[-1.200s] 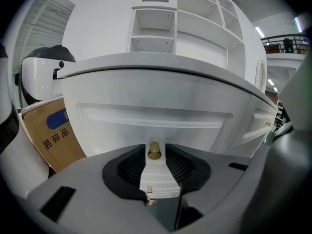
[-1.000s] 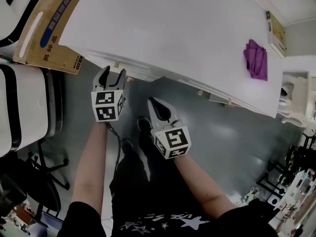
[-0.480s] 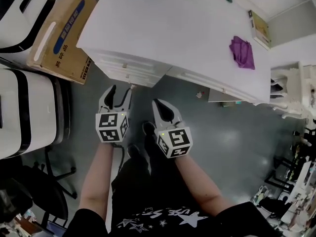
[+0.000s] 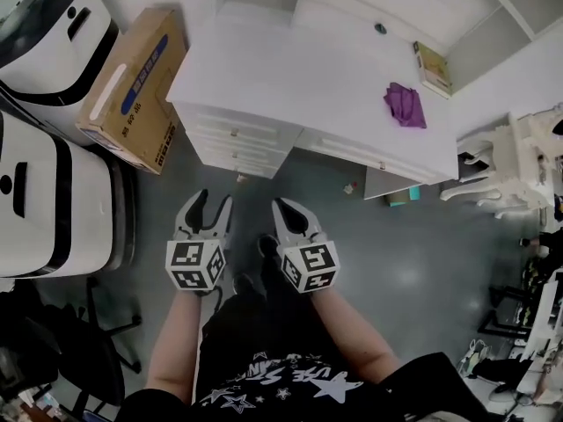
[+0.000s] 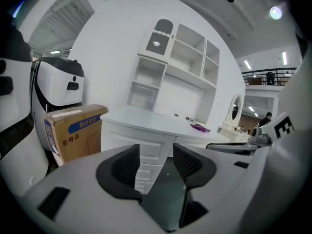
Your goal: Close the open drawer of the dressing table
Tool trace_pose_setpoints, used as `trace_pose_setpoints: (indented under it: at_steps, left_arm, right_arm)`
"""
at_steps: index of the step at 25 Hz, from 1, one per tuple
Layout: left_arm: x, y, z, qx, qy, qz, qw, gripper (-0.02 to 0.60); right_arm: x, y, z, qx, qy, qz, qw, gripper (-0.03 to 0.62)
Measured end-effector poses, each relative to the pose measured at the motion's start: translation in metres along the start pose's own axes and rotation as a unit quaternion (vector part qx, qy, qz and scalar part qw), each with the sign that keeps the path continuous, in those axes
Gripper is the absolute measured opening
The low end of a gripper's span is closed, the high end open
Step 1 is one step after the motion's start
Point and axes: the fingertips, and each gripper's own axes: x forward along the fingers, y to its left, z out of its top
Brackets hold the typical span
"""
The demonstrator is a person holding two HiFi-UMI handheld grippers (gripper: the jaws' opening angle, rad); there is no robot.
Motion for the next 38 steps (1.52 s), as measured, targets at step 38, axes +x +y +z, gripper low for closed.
trace_pose_setpoints:
  at_steps: [38]
  left_arm:
    - [-0.149, -0.161, -0.012, 0.016, -0.075, 0.066, 0.9949, 0.009]
  right_arm:
    - [-0.177, 0.027, 0.058, -0.058, -0.072, 0.159, 0.983, 0.002]
